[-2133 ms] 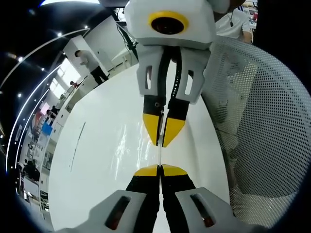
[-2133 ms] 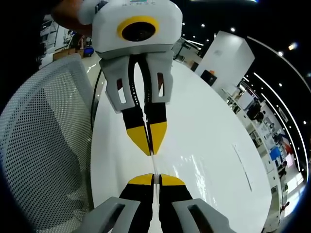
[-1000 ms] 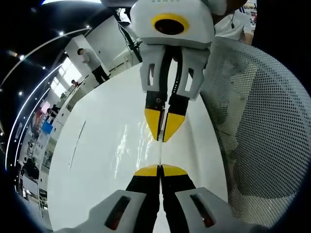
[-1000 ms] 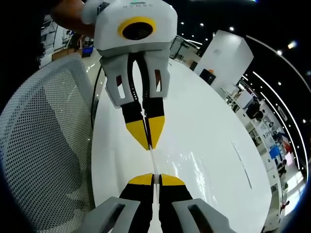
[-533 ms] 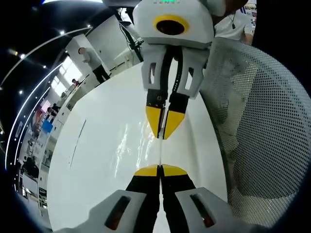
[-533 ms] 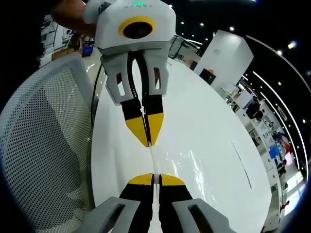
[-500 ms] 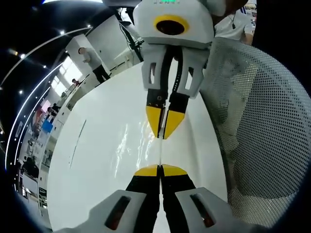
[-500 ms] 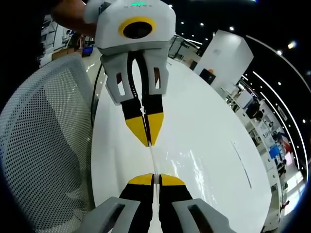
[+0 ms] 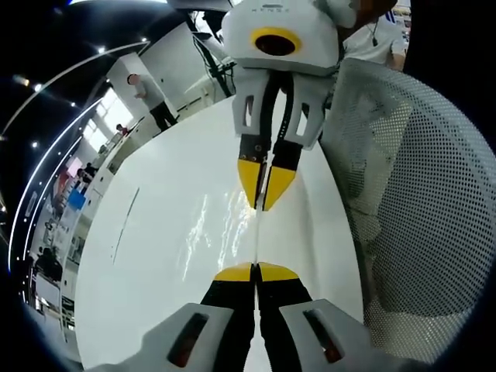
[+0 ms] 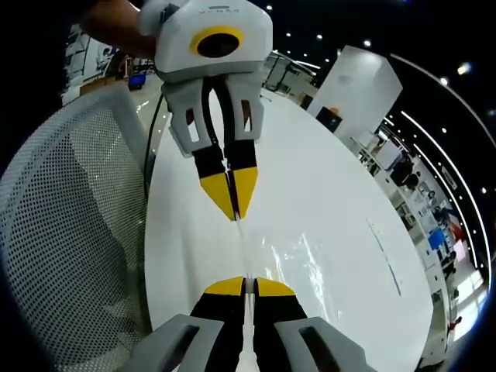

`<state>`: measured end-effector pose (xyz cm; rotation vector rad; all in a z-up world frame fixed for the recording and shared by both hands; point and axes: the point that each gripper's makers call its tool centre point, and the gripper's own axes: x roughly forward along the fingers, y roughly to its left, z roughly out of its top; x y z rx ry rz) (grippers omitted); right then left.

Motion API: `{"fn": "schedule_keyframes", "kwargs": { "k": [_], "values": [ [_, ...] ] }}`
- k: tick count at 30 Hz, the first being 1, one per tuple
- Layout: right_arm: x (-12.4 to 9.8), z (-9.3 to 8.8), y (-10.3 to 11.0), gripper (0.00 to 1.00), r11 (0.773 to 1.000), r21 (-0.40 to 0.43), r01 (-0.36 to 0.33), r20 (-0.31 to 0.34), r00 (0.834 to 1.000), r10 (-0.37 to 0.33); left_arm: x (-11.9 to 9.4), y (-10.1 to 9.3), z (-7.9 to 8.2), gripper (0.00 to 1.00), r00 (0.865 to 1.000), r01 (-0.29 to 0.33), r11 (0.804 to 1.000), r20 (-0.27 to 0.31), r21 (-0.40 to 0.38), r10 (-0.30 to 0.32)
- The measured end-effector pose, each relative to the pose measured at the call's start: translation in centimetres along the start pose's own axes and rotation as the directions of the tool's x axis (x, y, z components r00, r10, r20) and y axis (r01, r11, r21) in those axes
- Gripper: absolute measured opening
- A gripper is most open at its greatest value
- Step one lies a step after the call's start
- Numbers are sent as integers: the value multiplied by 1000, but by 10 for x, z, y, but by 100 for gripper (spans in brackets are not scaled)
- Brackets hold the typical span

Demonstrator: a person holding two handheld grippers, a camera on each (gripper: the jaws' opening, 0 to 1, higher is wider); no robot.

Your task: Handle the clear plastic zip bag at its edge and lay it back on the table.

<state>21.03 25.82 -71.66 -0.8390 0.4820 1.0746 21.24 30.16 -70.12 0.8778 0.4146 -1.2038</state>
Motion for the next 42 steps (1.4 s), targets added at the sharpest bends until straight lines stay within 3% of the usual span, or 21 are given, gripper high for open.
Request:
{"fn": "schedule_keyframes", "kwargs": {
  "k": [42],
  "values": [
    [-3,-15,-6,0,998,52,32,-9,999,-31,-9,5,-8,0,1000,-19,1000,-14,-21,19]
  ]
}}
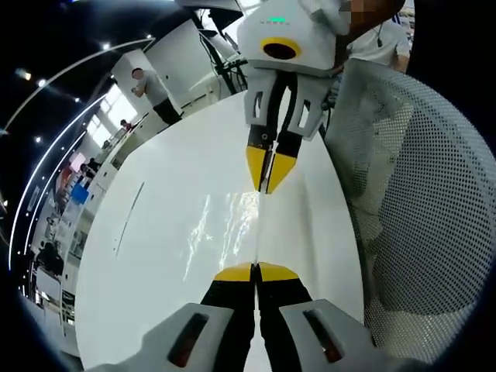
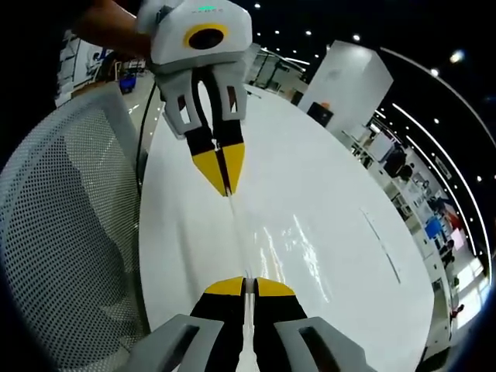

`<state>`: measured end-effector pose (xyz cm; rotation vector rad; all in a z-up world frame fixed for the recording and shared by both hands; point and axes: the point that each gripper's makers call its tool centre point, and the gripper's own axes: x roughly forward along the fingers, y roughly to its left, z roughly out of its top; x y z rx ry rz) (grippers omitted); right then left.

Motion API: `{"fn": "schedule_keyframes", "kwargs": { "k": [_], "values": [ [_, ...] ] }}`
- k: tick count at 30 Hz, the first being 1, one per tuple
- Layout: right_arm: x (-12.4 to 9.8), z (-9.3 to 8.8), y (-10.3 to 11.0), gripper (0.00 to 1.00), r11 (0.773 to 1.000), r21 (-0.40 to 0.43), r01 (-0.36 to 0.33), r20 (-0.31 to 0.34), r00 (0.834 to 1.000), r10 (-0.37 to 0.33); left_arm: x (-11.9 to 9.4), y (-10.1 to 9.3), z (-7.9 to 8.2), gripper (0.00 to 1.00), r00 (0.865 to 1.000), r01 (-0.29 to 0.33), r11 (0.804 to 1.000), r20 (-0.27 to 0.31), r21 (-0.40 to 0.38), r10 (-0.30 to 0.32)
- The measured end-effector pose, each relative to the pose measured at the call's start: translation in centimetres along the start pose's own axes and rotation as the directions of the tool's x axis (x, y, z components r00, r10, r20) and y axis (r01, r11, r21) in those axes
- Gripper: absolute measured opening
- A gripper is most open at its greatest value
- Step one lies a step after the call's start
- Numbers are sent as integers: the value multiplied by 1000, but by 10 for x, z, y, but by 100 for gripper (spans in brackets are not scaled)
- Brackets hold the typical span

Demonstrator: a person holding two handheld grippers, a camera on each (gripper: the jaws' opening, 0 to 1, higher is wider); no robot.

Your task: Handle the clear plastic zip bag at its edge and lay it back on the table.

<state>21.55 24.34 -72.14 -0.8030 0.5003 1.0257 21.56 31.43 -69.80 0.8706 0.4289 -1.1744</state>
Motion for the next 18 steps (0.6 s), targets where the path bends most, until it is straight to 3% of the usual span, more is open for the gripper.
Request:
{"fn": "schedule_keyframes", "kwargs": {
  "k": [18],
  "values": [
    [-7,-12,-1,0,1000,21,9,-22,1000,-8,-5,2,-9,0,1000,-5,1000,-14,-18,5]
  ]
}}
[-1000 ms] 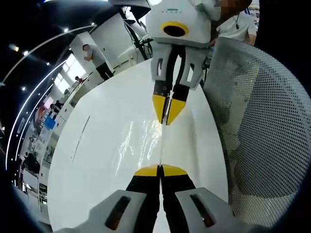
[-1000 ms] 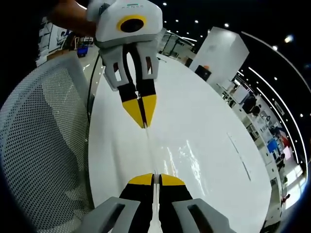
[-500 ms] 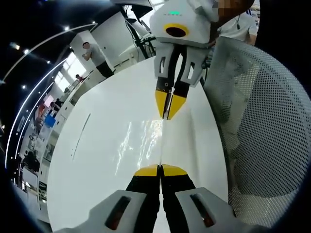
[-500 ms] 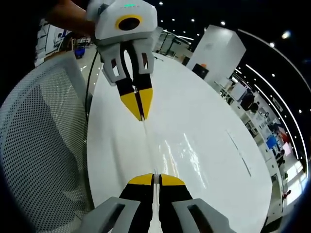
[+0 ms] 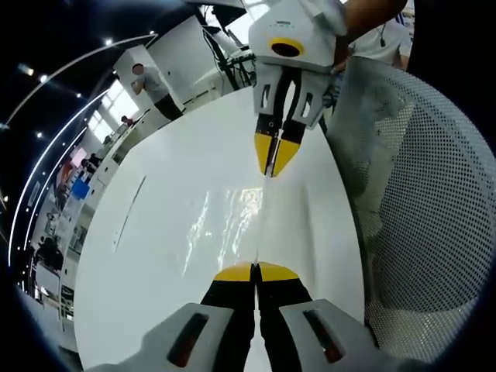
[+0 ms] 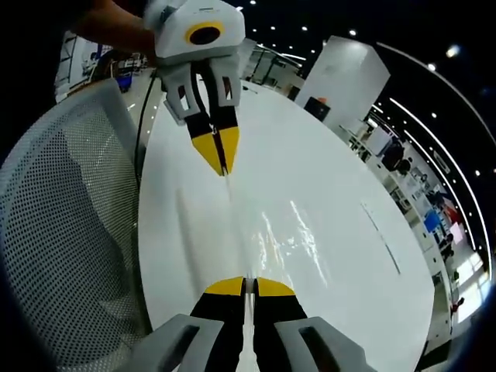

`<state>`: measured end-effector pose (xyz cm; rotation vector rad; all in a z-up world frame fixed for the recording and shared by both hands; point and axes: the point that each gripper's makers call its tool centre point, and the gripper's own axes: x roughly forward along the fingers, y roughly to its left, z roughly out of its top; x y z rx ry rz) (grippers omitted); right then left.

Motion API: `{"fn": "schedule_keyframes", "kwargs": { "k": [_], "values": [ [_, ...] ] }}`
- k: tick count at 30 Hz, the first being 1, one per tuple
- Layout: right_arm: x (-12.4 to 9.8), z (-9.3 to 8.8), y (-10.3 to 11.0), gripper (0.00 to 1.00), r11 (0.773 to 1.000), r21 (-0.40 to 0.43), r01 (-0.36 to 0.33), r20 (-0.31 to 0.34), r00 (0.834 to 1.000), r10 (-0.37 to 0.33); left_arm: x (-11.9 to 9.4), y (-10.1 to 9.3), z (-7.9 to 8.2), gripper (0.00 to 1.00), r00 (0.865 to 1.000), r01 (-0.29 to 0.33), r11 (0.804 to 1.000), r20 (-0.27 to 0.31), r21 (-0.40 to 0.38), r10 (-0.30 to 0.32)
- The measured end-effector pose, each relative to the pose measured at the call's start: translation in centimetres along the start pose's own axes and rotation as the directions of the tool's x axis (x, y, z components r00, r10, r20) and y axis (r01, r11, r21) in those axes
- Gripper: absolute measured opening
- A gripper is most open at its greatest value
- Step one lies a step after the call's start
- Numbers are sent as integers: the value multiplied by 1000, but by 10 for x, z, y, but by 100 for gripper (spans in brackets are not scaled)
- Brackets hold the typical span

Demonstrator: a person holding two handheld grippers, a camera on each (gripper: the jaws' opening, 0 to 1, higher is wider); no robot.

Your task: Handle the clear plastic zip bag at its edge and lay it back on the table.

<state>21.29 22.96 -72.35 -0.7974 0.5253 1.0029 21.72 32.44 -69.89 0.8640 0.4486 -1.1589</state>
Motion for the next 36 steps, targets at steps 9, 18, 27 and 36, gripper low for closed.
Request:
{"fn": "schedule_keyframes", "kwargs": {
  "k": [9,18,27,36],
  "values": [
    [-2,-5,0,0,1000,4,4,-7,1000,-4,-2,1,-2,0,1000,-2,1000,-1,-8,2],
    [-4,-8,-2,0,1000,-1,6,-13,1000,-6,-4,4,-6,0,1000,-20,1000,-9,-15,20],
    [-3,-13,2,0,1000,-21,-11,-32,999,11,-4,0,-3,0,1000,-3,1000,-7,15,3],
    [-10,-10,4,3,999,-18,-30,-32,999,29,-4,-1,-2,0,1000,-1,1000,-1,29,1]
  ]
}}
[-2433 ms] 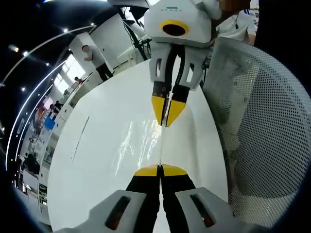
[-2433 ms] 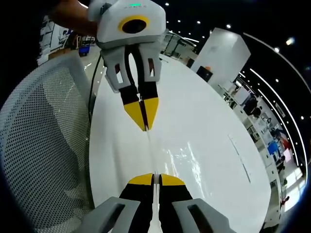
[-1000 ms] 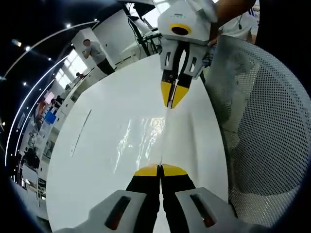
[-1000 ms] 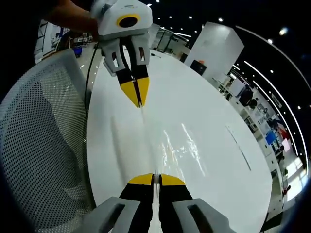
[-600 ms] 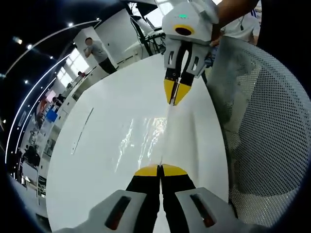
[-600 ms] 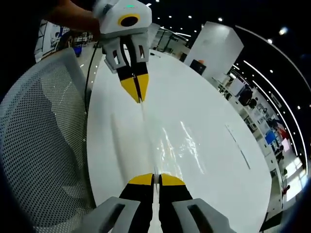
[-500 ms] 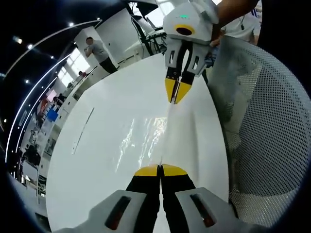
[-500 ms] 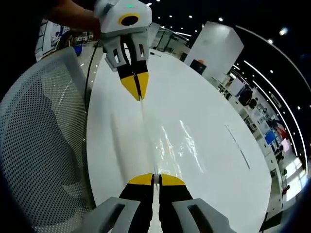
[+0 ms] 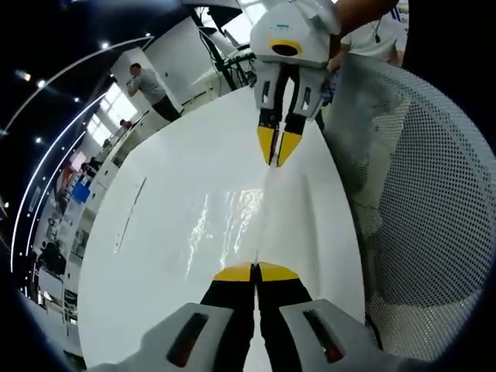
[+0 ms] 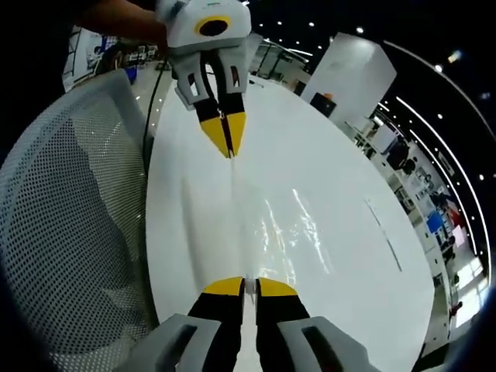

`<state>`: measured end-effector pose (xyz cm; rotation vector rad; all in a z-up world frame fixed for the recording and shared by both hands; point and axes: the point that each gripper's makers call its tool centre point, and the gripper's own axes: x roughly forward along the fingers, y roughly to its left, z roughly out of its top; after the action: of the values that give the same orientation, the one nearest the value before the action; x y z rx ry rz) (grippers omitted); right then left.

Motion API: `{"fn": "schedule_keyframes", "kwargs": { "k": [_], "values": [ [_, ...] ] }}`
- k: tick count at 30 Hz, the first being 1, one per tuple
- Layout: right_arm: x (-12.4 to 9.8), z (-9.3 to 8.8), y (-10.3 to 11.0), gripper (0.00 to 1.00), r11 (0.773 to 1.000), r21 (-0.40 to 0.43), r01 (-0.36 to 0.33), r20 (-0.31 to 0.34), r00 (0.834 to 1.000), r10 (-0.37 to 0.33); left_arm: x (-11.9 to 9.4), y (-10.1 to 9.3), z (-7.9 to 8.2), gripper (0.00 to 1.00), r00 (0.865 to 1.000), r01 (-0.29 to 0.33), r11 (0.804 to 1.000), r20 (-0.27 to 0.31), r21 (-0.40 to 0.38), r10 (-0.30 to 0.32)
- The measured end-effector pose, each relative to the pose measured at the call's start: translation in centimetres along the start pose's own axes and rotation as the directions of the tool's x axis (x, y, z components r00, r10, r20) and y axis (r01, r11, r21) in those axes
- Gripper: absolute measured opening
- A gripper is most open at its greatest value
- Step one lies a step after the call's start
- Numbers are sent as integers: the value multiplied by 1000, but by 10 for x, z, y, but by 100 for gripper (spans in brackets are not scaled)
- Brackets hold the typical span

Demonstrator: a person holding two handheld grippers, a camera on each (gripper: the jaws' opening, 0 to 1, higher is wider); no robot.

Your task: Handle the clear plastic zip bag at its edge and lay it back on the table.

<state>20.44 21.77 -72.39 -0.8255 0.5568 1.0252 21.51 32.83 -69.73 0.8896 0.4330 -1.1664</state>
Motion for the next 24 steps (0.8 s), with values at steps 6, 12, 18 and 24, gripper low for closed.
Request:
{"fn": "schedule_keyframes", "kwargs": {
  "k": [6,12,18,24],
  "values": [
    [-7,16,-1,6,998,53,-34,67,997,31,2,-2,2,0,1000,3,1000,2,13,-3],
    [-11,29,-12,6,999,35,-29,85,996,26,3,-2,3,0,1000,7,1000,2,17,-7],
    [-3,39,-15,6,999,10,-34,90,995,33,4,-4,6,0,1000,10,1000,5,19,-10],
    [8,42,-11,5,998,-2,-69,81,994,69,2,-5,6,0,1000,10,1000,6,15,-10]
  ]
}}
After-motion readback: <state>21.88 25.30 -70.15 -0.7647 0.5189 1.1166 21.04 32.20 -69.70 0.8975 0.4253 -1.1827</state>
